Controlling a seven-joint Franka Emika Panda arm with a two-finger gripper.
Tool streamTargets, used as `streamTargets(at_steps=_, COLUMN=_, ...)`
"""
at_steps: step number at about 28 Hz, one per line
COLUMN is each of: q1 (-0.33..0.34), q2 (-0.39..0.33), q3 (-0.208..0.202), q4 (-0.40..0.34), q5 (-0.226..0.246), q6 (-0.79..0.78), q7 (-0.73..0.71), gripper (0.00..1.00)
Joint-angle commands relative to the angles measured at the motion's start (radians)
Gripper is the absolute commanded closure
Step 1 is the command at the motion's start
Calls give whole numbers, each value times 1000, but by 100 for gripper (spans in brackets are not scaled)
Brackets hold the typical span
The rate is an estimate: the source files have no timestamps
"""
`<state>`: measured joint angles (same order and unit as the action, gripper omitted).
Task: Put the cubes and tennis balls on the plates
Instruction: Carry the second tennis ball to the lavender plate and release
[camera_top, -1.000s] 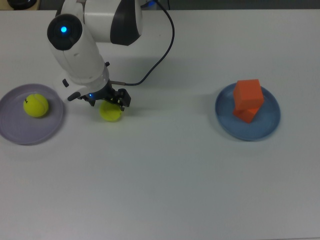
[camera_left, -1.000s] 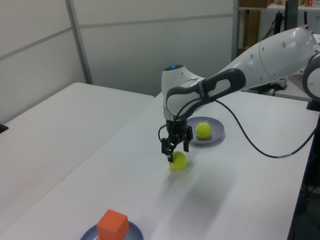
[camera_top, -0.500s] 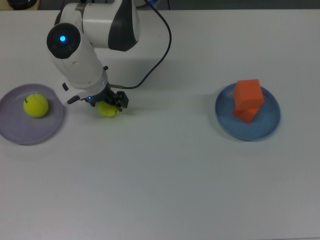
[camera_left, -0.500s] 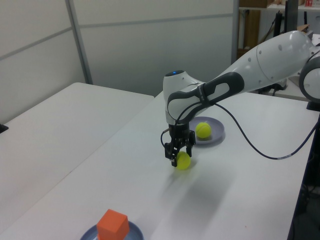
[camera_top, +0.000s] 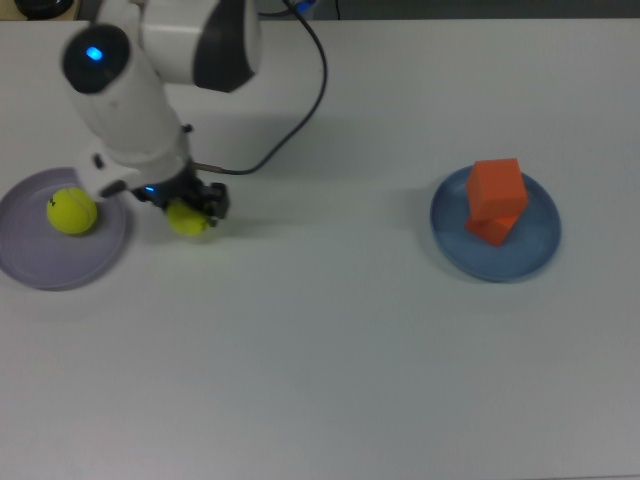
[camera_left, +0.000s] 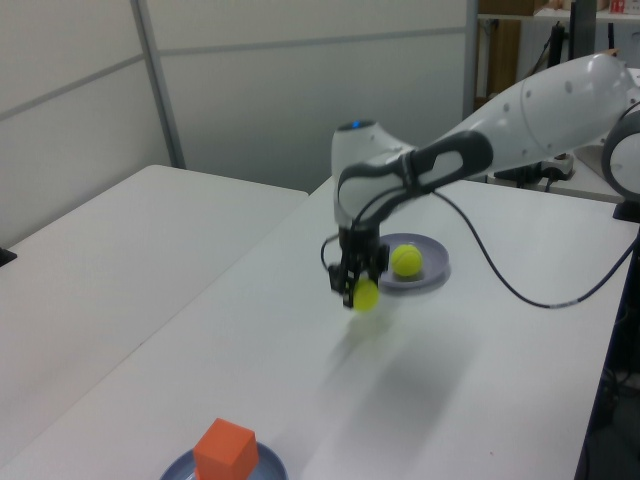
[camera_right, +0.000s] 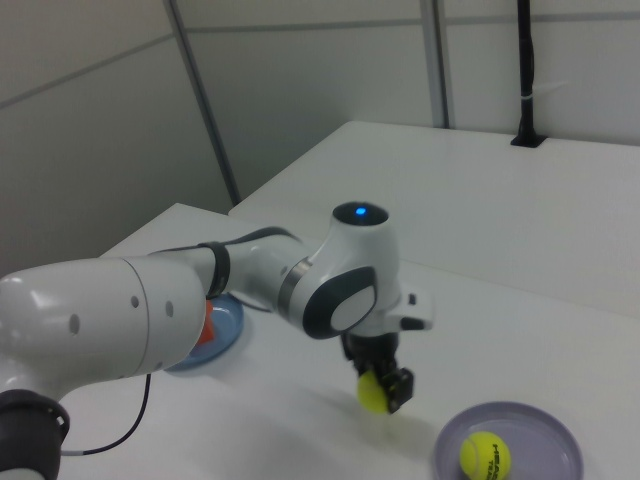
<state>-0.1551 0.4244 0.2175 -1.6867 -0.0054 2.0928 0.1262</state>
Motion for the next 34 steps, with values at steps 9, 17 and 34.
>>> streamTargets(at_steps=9, q1=-244, q2=46, q3=-6, q4=128, q5=8, q6=87, q7=-96, gripper=100)
streamTargets(at_steps=17, q1=-305, q2=100, q3=-7, q4=131, q5=5, q6=202, q7=-134, gripper=100)
streamTargets(at_steps=34, q1=-291, q2=113, q3=-3, q4=145, q5=2, q6=213, q7=-166, gripper=0)
